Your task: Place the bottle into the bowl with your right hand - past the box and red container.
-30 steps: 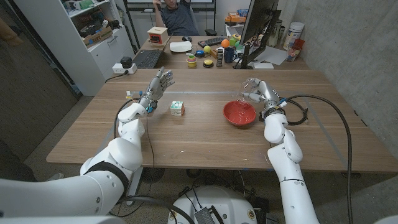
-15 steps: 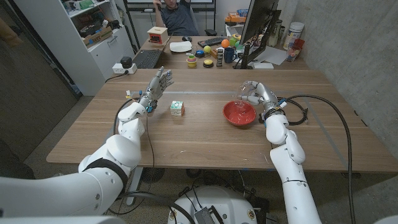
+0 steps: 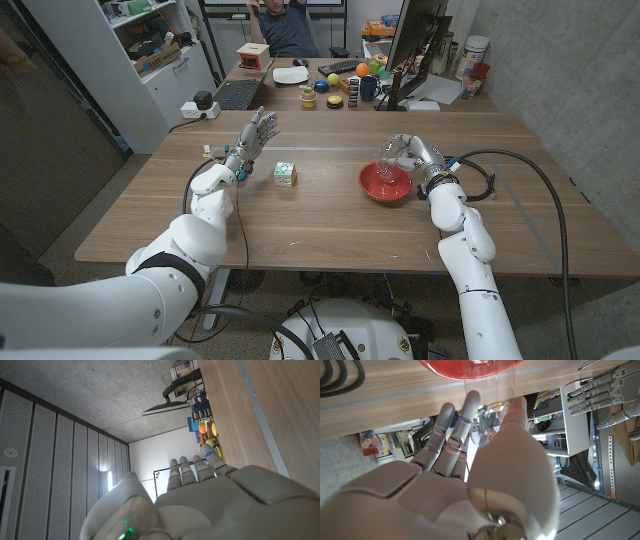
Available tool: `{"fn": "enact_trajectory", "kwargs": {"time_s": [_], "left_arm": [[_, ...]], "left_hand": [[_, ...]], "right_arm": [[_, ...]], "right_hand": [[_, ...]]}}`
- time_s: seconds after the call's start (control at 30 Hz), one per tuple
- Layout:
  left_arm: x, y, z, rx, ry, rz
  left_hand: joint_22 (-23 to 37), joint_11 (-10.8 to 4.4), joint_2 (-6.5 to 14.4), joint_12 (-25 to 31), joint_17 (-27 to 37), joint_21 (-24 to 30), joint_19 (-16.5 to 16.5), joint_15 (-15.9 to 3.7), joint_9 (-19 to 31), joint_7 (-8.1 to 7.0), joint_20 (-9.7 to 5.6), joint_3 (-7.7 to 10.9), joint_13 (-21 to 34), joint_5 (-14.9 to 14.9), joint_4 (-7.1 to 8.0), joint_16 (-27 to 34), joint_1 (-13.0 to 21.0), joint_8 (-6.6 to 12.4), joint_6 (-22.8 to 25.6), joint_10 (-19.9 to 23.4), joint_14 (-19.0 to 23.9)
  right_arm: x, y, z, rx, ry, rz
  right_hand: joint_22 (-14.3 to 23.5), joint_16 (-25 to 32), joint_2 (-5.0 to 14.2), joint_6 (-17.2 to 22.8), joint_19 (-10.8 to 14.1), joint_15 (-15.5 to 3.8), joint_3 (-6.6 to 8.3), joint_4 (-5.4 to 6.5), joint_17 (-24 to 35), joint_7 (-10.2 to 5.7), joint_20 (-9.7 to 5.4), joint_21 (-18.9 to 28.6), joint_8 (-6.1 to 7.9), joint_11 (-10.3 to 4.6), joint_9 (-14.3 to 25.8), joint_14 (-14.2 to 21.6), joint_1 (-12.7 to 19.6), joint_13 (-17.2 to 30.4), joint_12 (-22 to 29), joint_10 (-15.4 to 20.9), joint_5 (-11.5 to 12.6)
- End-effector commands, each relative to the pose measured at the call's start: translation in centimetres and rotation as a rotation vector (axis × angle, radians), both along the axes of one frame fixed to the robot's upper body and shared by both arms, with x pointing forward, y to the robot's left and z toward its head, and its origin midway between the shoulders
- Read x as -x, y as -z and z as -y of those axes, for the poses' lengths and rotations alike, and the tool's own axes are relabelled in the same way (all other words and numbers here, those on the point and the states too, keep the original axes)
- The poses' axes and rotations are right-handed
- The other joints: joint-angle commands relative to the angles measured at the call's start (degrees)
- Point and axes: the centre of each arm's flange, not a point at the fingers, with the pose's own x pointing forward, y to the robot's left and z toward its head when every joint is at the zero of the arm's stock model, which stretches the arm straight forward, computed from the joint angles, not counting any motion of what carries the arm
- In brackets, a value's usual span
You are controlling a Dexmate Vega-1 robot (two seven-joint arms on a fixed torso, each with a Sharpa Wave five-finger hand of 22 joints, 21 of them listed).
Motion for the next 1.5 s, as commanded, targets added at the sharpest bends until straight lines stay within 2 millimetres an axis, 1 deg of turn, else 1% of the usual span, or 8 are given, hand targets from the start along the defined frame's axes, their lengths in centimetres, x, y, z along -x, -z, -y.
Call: {"fn": "enact_trajectory", "kwargs": {"time_s": [0.03, 0.27, 0.7, 1.0, 1.07, 1.2, 1.43, 1.5], "left_arm": [[0.4, 0.0, 0.1, 0.001, -0.002, 0.008], [0.6, 0.2, -0.2, 0.002, -0.010, 0.008], [0.8, 0.5, -0.7, 0.014, -0.015, 0.007], [0.8, 0.5, -0.8, 0.015, -0.013, 0.007], [0.8, 0.4, -0.9, 0.012, -0.019, 0.008], [0.7, 0.4, -0.8, 0.013, -0.016, 0.007], [0.7, 0.4, -0.8, 0.016, -0.013, 0.007], [0.7, 0.4, -0.8, 0.015, -0.016, 0.008]], "left_hand": [[0.2, -0.28, -0.1, 0.1, 0.2, -0.3, 0.3, -2.47, 0.2, -0.30, -0.81, -0.24, 0.3, 0.4, 0.08, -0.2, -0.5, -0.01, 0.4, 0.2, 0.3], [0.2, -0.27, -0.1, 0.1, 0.2, -0.3, 0.3, -2.47, 0.2, -0.38, -0.83, -0.31, 0.3, 0.4, 0.07, -0.2, -0.5, -0.02, 0.4, 0.3, 0.4], [0.2, -0.23, -0.1, 0.1, 0.2, -0.5, 0.4, -2.45, 0.2, -0.37, -0.88, -0.43, 0.3, 0.5, 0.07, -0.2, -0.5, -0.04, 0.4, 0.4, 0.4], [0.2, -0.22, 0.0, 0.1, 0.2, -0.6, 0.4, -2.48, 0.3, -0.40, -0.87, -0.51, 0.3, 0.6, 0.07, -0.2, -0.5, -0.01, 0.5, 0.3, 0.4], [0.2, -0.21, 0.0, 0.1, 0.2, -0.7, 0.4, -2.48, 0.3, -0.37, -0.89, -0.53, 0.3, 0.6, 0.08, -0.2, -0.5, -0.02, 0.5, 0.3, 0.4], [0.2, -0.10, 0.0, 0.1, 0.2, -0.7, 0.4, -2.53, 0.3, -0.38, -0.89, -0.57, 0.3, 0.6, 0.08, -0.2, -0.5, -0.03, 0.5, 0.3, 0.4], [0.2, 0.02, 0.0, 0.1, 0.2, -0.8, 0.5, -2.31, 0.3, -0.03, -0.84, -0.64, 0.3, 0.7, 0.10, -0.2, -0.5, -0.04, 0.5, 0.4, 0.4], [0.2, 0.06, 0.1, 0.1, 0.2, -0.8, 0.6, -2.28, 0.3, 0.00, -0.83, -0.66, 0.3, 0.7, 0.11, -0.2, -0.5, -0.04, 0.5, 0.3, 0.4]], "right_arm": [[-0.4, -0.5, -0.3, 0.089, -0.033, -0.107], [-0.5, -0.7, -0.5, 0.095, -0.042, -0.142], [-1.1, -1.3, -1.4, 0.177, -0.050, -0.271], [-1.5, -1.3, -1.5, 0.202, -0.040, -0.296], [-1.5, -1.3, -1.5, 0.194, -0.038, -0.293], [-1.6, -1.3, -1.5, 0.187, -0.036, -0.286], [-1.7, -1.5, -1.6, 0.202, -0.027, -0.296], [-1.7, -1.4, -1.6, 0.203, -0.028, -0.300]], "right_hand": [[-0.1, -0.3, 6.30, 20.6, 0.7, -3.36, 0.05, 0.86, 0.2, -0.10, -6.90, 0.5, 4.79, -10.64, 2.8, 0.5, 2.7, 8.2, 5.1, 20.5, 0.1], [-0.8, -0.6, 6.41, 20.7, 2.2, -3.35, 0.06, 1.08, 0.2, 0.17, -7.69, 1.3, 4.64, -10.63, 2.8, 0.9, 2.8, 8.3, 4.8, 20.5, 0.0], [-2.0, -0.7, 6.41, 21.1, 3.0, -3.38, -0.11, 1.53, 0.4, 0.17, -8.17, 1.8, 4.56, -10.63, 2.9, 2.0, 2.8, 8.5, 4.6, 21.2, -0.1], [-2.6, -0.9, 6.39, 21.3, 3.2, -3.40, -0.25, 1.89, 0.5, 0.25, -8.31, 2.1, 4.42, -10.48, 2.9, 2.5, 2.7, 8.6, 4.3, 21.3, -0.1], [-2.8, -1.0, 6.33, 21.3, 3.2, -3.40, -0.31, 1.95, 0.7, 0.28, -8.34, 2.2, 4.34, -10.80, 2.9, 2.5, 2.7, 8.7, 4.2, 21.1, -0.1], [-3.1, -1.3, 6.17, 20.5, 3.2, -3.40, -0.54, 2.22, 0.8, 0.29, -8.34, 2.4, 3.84, -10.54, 2.9, 2.2, 2.5, 8.8, 3.7, 20.5, -0.1], [-3.4, -1.7, 6.02, 20.2, 3.2, -3.41, -0.78, 2.45, 0.7, 0.29, -8.44, 2.7, 3.58, -10.47, 3.0, 1.8, 2.3, 8.6, 3.3, 20.2, -0.1], [-3.8, -2.8, 5.94, 19.5, 3.1, -3.34, -1.08, 2.79, -0.1, 0.27, -8.53, 2.8, 3.08, -10.35, 2.9, 1.0, 2.0, 8.4, 2.8, 19.6, -0.2]]}}
